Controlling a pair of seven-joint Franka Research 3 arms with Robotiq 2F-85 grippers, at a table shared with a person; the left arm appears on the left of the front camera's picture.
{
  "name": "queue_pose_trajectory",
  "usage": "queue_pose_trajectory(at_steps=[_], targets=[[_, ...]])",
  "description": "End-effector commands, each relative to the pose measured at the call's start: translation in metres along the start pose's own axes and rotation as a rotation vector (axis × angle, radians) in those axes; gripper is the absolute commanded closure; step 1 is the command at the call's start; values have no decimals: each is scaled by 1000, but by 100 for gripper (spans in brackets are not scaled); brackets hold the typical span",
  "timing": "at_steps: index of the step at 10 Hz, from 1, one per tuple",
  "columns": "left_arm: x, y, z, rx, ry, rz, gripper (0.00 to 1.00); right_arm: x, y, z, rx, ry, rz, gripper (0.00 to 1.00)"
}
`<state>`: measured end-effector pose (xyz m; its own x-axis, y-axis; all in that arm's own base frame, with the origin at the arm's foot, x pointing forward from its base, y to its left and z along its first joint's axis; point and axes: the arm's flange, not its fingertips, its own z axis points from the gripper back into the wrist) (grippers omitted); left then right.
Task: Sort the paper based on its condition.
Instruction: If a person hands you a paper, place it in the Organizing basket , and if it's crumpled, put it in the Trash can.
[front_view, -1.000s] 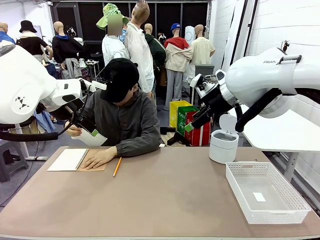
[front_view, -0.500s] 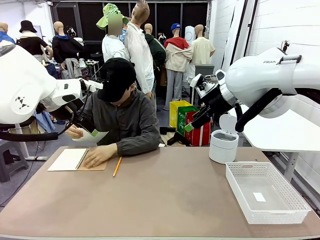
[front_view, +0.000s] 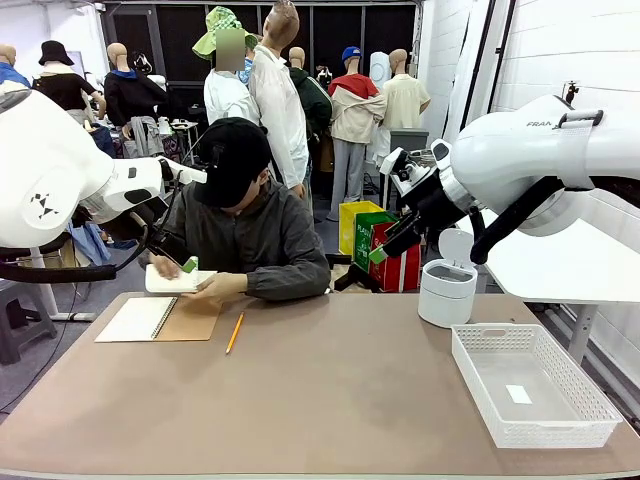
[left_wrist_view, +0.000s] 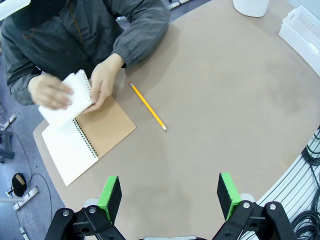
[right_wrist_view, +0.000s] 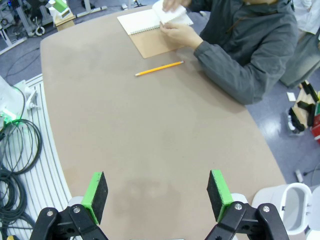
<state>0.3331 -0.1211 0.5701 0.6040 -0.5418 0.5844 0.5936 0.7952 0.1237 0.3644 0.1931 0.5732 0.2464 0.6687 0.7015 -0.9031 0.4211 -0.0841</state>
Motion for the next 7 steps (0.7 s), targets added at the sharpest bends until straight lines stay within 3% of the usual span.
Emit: queue_pose_trajectory(at_steps=[1,7], targets=[[0,1,0,1,2,0,0,1,0,0,-2,2,-1,0],[0,1,0,1,2,0,0,1,0,0,-2,2,-1,0]])
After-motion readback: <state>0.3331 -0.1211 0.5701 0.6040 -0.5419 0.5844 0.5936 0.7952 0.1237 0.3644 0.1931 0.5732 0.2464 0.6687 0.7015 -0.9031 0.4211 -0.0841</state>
